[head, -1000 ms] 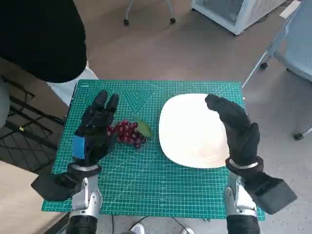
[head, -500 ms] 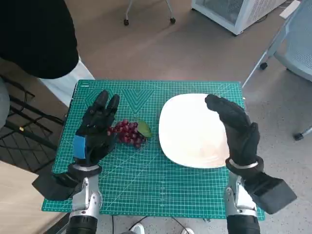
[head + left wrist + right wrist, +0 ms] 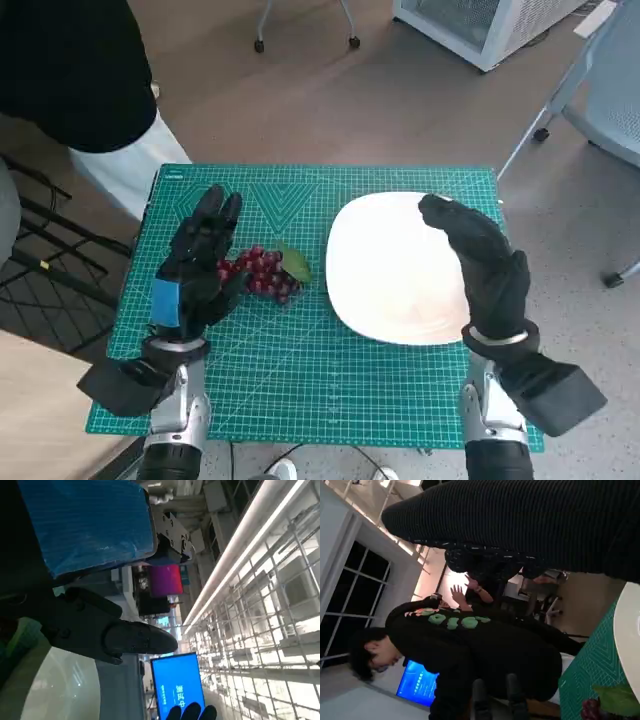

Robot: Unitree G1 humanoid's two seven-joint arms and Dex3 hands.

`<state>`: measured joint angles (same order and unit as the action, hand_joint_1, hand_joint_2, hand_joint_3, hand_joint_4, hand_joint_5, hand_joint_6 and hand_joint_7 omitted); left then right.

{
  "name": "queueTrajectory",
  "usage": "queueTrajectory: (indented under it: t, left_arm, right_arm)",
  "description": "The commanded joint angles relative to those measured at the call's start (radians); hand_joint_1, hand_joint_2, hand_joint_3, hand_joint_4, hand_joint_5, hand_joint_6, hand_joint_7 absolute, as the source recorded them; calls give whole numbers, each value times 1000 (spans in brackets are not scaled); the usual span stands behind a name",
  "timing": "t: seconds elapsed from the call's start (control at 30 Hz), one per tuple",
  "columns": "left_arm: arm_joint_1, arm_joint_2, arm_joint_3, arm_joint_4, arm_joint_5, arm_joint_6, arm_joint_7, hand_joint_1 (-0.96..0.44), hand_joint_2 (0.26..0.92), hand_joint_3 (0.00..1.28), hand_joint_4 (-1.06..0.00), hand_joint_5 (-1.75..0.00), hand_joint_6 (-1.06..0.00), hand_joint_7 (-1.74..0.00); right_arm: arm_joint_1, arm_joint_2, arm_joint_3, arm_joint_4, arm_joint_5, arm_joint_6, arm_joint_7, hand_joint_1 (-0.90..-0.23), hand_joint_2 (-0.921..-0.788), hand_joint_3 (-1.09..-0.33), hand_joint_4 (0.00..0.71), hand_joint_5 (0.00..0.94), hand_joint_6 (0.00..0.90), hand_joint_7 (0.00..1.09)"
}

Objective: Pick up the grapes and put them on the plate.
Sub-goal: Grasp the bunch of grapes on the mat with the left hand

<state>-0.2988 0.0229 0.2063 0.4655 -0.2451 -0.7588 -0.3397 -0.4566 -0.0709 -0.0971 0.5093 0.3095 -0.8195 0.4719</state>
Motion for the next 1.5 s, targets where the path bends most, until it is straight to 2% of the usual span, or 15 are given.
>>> queueTrajectory:
  t: [0.03,0.37,0.67,0.87,1.0,1.13,1.27,1.37,1.5]
  left_arm:
    - [-13,-25,-6,36,9,-44,29,-413,921,223,-257,0,-303,0]
    - [-32,-66,-11,80,-29,-91,27,-440,921,251,-123,0,-223,0]
    - [-47,-67,-20,119,-12,-131,32,-454,921,294,-20,0,-131,0]
    - [-47,-36,-26,117,17,-117,38,-456,921,312,-24,-10,-123,-4]
    - [-44,23,-29,101,109,-89,74,-472,921,316,-54,-21,-156,-20]
    - [-23,131,-32,31,340,-37,173,-526,921,314,-63,-20,-172,-25]
    - [13,231,-37,-106,568,82,248,-597,921,269,-41,-9,-176,-21]
    - [34,279,-47,-203,656,192,238,-639,921,210,-15,-3,-154,-11]
    - [53,326,-67,-321,729,353,182,-650,906,87,-3,0,-117,-4]
  right_arm:
    - [6,5,2,19,-5,2,9,-733,-921,-695,352,0,31,537]
    - [4,8,2,25,-4,-3,9,-734,-921,-694,353,1,30,543]
    - [-2,7,-1,35,0,-4,11,-734,-921,-694,353,1,28,546]
    - [-4,8,-2,39,3,-5,13,-734,-921,-694,353,1,27,548]
    - [-3,8,-2,36,4,-4,13,-734,-921,-694,353,1,26,549]
    - [0,8,-3,30,6,-2,14,-734,-921,-693,354,1,26,549]
    - [1,9,-4,31,8,-2,15,-733,-921,-692,354,1,26,550]
    - [0,9,-5,36,9,-3,16,-732,-921,-692,354,1,25,550]
    - [-2,10,-5,37,8,-1,14,-732,-921,-692,354,1,24,550]
